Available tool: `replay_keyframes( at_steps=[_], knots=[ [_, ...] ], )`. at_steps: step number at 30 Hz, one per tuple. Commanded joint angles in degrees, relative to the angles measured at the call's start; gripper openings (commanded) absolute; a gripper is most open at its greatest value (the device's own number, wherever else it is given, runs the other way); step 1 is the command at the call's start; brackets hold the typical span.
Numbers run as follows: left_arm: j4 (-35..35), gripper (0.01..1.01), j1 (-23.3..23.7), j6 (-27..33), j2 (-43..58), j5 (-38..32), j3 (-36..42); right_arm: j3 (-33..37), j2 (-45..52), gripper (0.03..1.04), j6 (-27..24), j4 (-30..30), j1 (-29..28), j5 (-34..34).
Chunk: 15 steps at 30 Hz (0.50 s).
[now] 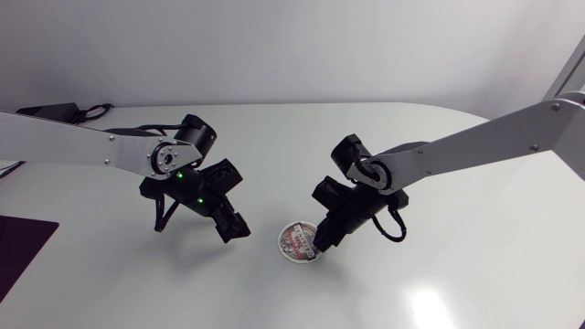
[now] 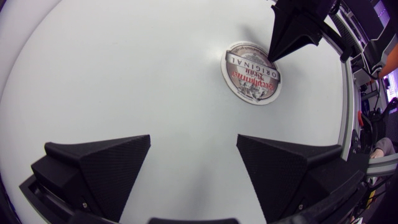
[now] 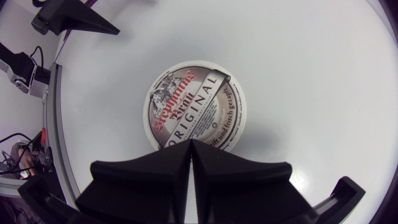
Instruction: Turn the coaster over.
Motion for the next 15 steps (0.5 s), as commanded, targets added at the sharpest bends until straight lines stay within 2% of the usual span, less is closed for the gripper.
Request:
replay_keyframes(
  at_steps=[1, 15],
  knots=[
    [-0.14, 0.977, 0.39, -1.1, 2.73, 0.68, 1.45, 1.22, 2.54, 0.04, -0.25, 0.08, 0.57, 0.01],
    [-3.48, 0.975, 0.04, -1.62, 5.19, 4.28, 4.17, 8.43, 7.47, 0.04, 1.07, -3.0, 5.23, -1.05]
  ],
)
